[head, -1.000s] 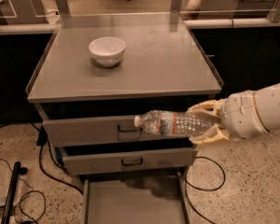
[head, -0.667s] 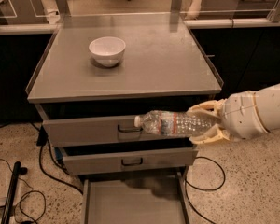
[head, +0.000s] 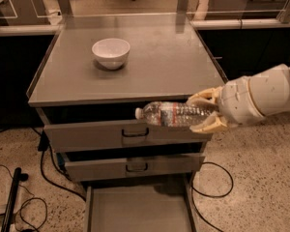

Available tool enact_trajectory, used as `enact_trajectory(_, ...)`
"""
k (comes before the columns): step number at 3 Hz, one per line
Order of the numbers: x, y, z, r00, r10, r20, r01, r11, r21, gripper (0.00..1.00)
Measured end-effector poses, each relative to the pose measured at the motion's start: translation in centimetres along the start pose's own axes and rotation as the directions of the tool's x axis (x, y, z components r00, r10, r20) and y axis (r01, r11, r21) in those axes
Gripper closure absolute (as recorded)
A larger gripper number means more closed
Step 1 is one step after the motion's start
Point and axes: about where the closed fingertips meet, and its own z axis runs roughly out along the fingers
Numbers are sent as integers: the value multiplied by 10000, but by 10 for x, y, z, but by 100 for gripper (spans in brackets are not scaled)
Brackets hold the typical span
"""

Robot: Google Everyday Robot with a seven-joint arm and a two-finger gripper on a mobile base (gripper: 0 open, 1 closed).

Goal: Pick water bottle from bottom drawer and place on counter

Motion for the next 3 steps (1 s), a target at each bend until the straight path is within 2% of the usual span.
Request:
enact_trajectory(1, -7, -58, 8, 9997, 140, 207, -145, 9996, 223, 100)
enact_trajectory(2, -7, -93, 7, 9955, 835, 451, -885, 9886, 1217, 100)
enact_trajectory(3, -6, -118, 11, 9870, 1348, 873, -1486, 9728, 1779, 100)
